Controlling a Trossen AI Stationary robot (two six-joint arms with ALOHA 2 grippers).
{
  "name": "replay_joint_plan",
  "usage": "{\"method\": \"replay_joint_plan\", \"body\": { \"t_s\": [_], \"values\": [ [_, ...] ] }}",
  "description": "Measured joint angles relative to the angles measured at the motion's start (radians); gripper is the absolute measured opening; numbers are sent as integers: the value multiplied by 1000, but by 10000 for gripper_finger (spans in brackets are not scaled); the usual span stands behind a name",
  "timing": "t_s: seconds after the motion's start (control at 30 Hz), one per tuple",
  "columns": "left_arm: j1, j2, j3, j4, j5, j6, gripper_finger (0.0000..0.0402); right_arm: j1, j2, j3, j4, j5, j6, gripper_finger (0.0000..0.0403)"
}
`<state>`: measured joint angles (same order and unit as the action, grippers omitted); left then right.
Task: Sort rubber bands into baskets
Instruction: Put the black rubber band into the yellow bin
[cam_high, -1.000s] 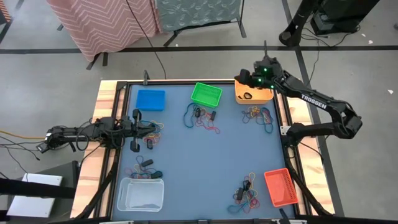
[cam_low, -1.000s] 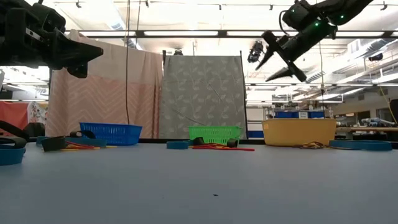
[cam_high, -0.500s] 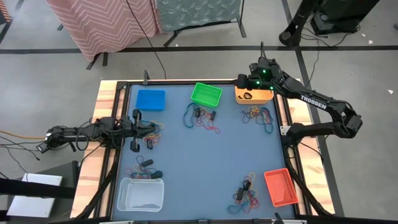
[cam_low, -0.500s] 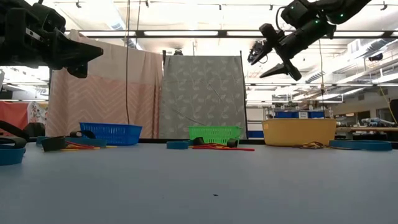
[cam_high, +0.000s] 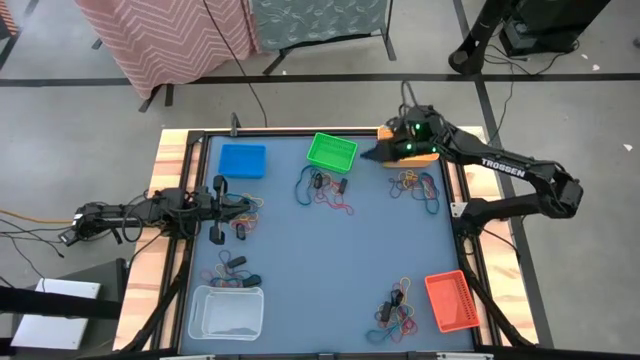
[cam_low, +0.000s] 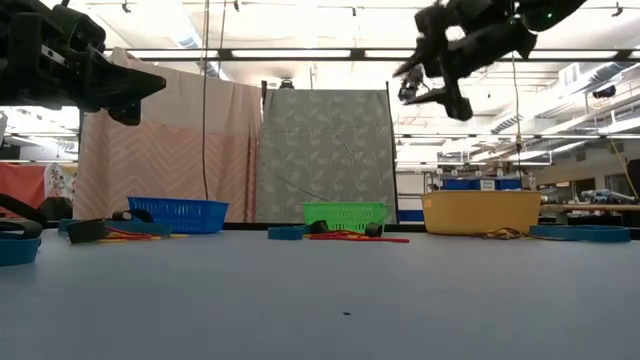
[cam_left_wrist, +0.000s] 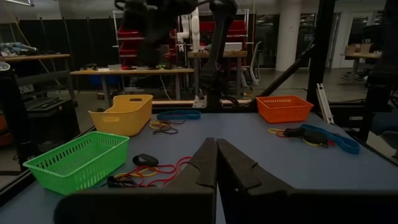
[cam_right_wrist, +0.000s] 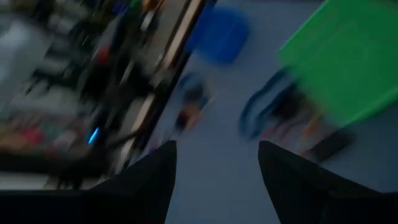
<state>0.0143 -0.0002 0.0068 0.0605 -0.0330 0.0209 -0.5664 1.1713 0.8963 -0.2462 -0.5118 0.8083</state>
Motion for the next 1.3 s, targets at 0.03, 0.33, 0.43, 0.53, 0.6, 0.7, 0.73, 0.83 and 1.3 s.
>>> {"method": "replay_joint_plan", "body": {
  "t_s": [0.03, 0.33, 0.43, 0.53, 0.6, 0.7, 0.73, 0.83, 1.3],
  "values": [
    [0, 0, 0, 0, 0, 0, 8, 38, 0, 0, -8, -21, 9, 238],
    [0, 0, 0, 0, 0, 0, 8, 468, 0, 0, -193, -71, 124, 238],
    [0, 0, 0, 0, 0, 0, 8, 620, 0, 0, -284, -65, 200, 238],
    [0, 0, 0, 0, 0, 0, 8, 767, 7, 0, -369, -40, 274, 238],
    [0, 0, 0, 0, 0, 0, 8, 855, 22, 0, -399, -15, 302, 238],
    [0, 0, 0, 0, 0, 0, 8, 961, 67, 0, -399, 7, 316, 237],
    [0, 0, 0, 0, 0, 0, 8, 986, 89, 0, -398, 21, 316, 237],
    [0, 0, 0, 0, 0, 0, 8, 1042, 163, 0, -385, 53, 307, 231],
    [0, 0, 0, 0, 0, 0, 8, 1111, 398, 0, -377, 167, 112, 189]
  ]
}}
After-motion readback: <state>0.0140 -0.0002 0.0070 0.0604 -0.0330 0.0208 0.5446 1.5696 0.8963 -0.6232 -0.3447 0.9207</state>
